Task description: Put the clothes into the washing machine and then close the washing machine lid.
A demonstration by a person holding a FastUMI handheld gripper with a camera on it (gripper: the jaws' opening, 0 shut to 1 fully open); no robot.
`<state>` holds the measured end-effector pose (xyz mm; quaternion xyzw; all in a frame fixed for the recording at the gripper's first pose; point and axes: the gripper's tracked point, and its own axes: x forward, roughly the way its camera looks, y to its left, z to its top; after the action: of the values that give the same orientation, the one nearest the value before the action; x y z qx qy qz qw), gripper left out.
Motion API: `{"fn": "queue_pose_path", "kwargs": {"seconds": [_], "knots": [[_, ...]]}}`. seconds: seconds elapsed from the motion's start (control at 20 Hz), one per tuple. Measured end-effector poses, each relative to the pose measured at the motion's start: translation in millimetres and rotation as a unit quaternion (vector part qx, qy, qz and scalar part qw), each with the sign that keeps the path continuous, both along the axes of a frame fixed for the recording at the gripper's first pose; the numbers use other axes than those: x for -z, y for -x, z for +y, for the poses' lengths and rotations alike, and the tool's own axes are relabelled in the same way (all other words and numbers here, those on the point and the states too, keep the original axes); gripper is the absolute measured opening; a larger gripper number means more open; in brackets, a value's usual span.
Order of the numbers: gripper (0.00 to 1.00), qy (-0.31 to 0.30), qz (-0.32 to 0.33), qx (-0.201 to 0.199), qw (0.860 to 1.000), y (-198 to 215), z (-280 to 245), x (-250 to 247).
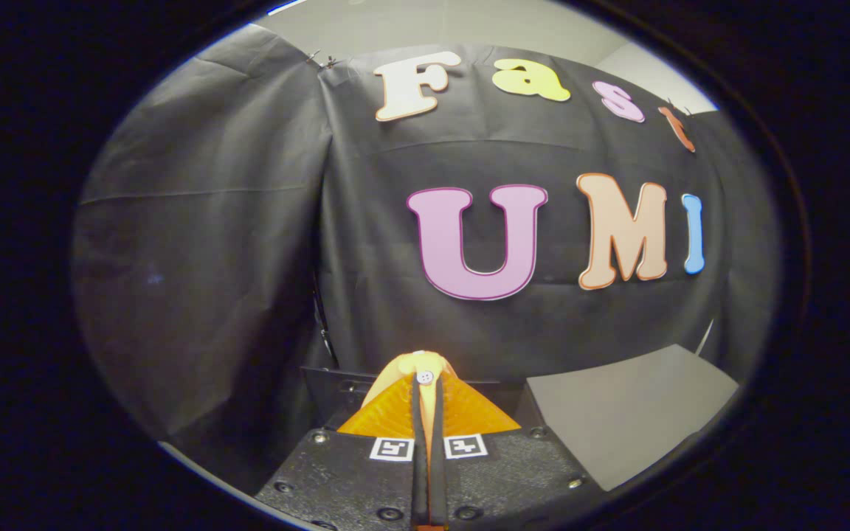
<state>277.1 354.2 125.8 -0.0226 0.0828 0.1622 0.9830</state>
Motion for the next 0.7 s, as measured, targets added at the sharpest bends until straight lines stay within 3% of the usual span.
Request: {"fn": "queue_pose_path", "kwargs": {"seconds": [0.25,0.45,0.7], "knots": [[0.01,-0.031,0.007,0.01,0.999,-8.3,15.3,42.4],[0.01,-0.053,0.011,0.042,0.998,-11.5,23.6,86.5],[0.01,-0.005,0.014,0.055,0.998,-15.0,36.7,144.9]]}}
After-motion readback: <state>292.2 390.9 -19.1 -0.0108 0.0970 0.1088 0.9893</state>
